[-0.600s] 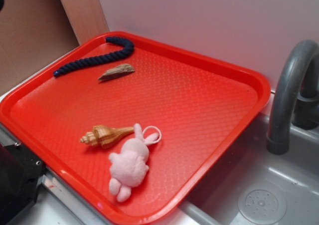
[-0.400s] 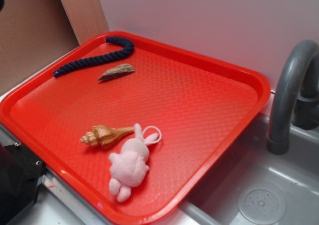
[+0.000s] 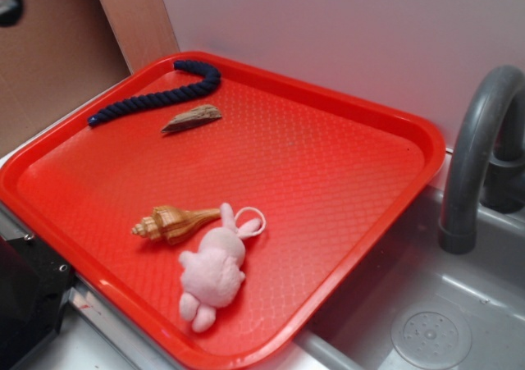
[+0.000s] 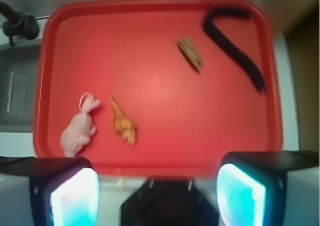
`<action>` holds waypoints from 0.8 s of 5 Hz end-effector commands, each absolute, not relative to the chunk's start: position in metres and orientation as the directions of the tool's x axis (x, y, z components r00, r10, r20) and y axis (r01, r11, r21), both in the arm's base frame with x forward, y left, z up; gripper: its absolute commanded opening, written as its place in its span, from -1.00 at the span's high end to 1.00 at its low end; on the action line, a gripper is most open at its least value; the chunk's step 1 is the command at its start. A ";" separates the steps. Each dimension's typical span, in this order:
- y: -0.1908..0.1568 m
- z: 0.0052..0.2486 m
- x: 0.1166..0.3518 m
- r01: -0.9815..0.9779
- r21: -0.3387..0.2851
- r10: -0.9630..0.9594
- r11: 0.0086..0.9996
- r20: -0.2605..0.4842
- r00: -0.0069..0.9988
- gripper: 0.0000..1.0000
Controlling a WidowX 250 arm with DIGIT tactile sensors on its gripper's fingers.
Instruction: Grab the wood chip.
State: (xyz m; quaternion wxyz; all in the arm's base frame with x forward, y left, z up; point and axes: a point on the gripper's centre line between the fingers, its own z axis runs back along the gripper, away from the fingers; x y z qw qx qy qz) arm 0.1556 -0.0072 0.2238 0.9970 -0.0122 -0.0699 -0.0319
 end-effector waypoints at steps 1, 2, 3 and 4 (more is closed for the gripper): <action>0.013 0.197 0.224 0.172 0.152 -0.199 0.973 0.183 0.963 -1.00; 0.012 0.172 0.233 0.230 0.124 -0.248 0.965 0.157 0.956 -1.00; 0.014 0.142 0.236 0.280 0.023 -0.280 0.960 0.156 0.947 -1.00; 0.020 0.121 0.243 0.295 -0.038 -0.286 0.955 0.157 0.945 -1.00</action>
